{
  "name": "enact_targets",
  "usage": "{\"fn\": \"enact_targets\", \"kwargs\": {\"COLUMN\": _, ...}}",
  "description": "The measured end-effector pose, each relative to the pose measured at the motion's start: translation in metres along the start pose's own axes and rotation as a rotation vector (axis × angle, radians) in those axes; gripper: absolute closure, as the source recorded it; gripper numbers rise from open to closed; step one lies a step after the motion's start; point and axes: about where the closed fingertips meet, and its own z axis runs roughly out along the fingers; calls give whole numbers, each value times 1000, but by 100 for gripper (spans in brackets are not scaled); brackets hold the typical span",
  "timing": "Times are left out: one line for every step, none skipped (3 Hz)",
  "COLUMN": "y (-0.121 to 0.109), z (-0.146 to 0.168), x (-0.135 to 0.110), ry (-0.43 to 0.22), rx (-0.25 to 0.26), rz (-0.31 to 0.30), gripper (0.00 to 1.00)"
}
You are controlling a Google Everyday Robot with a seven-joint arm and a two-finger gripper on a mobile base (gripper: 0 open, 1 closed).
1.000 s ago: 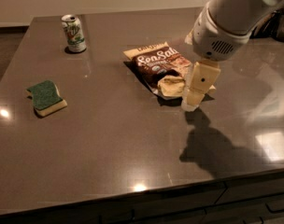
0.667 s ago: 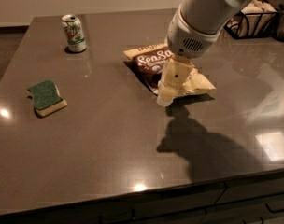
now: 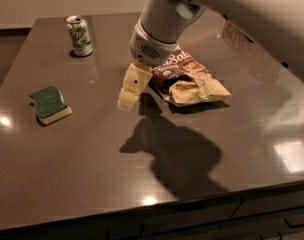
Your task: Move sponge near brown chip bag
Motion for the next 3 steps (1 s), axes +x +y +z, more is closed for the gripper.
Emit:
{"fn": "enact_targets", "kwargs": {"y": 13, "z": 34, "x": -39, "ry": -26, "rx": -22, "rz": 14, "gripper": 0}}
{"fn": "enact_targets", "kwargs": {"y": 29, "z": 64, "x": -68, "ry": -33, "rx": -36, "rz": 5, "gripper": 0}}
{"fn": "enact_targets", "kwargs": {"y": 45, "z": 94, "x": -98, "ry": -23, "rx": -57, "rz": -16, "gripper": 0}}
